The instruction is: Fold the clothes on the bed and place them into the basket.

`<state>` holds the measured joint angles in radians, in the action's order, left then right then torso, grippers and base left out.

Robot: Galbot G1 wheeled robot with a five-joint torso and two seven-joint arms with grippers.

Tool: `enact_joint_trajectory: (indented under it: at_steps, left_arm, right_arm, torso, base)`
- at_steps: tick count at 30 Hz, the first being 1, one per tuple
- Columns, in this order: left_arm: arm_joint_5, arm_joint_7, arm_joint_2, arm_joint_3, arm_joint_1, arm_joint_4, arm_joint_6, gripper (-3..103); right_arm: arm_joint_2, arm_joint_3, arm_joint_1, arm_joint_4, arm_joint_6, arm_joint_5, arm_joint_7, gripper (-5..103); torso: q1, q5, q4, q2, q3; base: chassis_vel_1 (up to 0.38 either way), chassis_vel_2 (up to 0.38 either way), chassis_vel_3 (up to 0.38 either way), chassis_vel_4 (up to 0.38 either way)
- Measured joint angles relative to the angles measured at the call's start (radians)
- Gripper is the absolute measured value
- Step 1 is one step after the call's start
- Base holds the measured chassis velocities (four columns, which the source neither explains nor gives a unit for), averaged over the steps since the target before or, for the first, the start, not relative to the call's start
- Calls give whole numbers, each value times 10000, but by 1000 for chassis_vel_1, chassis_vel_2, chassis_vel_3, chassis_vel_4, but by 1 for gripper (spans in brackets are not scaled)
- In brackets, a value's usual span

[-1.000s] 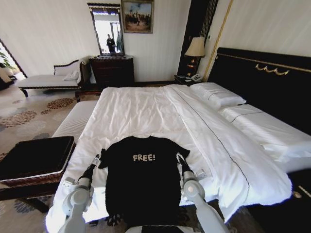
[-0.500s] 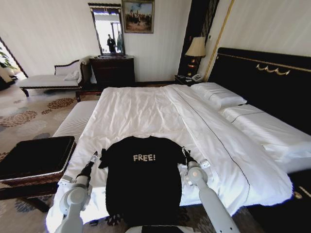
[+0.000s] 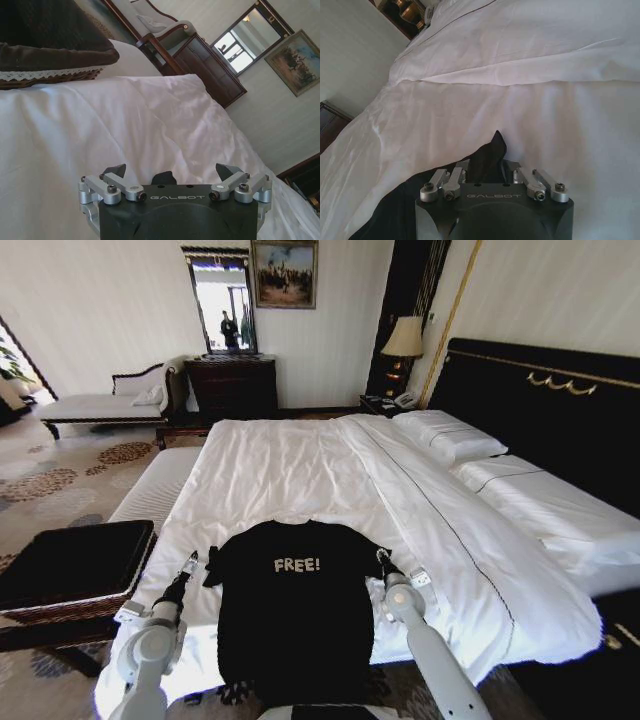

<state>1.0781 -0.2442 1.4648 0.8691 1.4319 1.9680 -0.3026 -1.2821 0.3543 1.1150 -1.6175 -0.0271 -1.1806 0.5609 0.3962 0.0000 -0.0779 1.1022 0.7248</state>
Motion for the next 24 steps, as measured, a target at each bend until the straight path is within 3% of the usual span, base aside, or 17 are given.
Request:
enact_joint_trajectory:
  at_steps: [1,3,7,9,11,17,24]
  left_arm:
    - [-1,-1,-1,7,11,-3,4,100]
    - [-3,-5,-2,16,21,-9,8,100]
    - [-19,-24,1,23,48,-32,20,100]
    - [-23,-28,6,24,52,-32,21,100]
    - [-32,-35,15,24,61,-31,23,100]
    - [-62,-38,36,26,84,-48,36,100]
    - [-93,-44,70,29,101,-70,44,100]
  right_arm:
    - [7,-14,-10,4,-6,32,-14,33]
    - [13,-27,-19,3,-10,43,-23,33]
    - [37,-102,-66,-87,-49,52,-121,12]
    - [46,-133,-73,-131,-85,51,-203,12]
    - [58,-235,-91,-265,-201,54,-475,3]
    - [28,-825,-206,-431,-668,408,-1615,0]
    - [-142,-1808,-400,-350,-917,900,-2317,0]
  torso:
    - [0,0,0,0,0]
    - [0,0,1,0,0]
    - [0,0,0,0,0]
    - [0,0,0,0,0]
    - [0,-1,0,0,0]
    - [0,-1,0,0,0]
    - [0,-2,1,0,0]
  base:
    - [0,0,0,0]
    - [0,0,0,0]
    - [0,0,0,0]
    - [0,0,0,0]
    - [0,0,0,0]
    - [0,0,0,0]
    - [0,0,0,0]
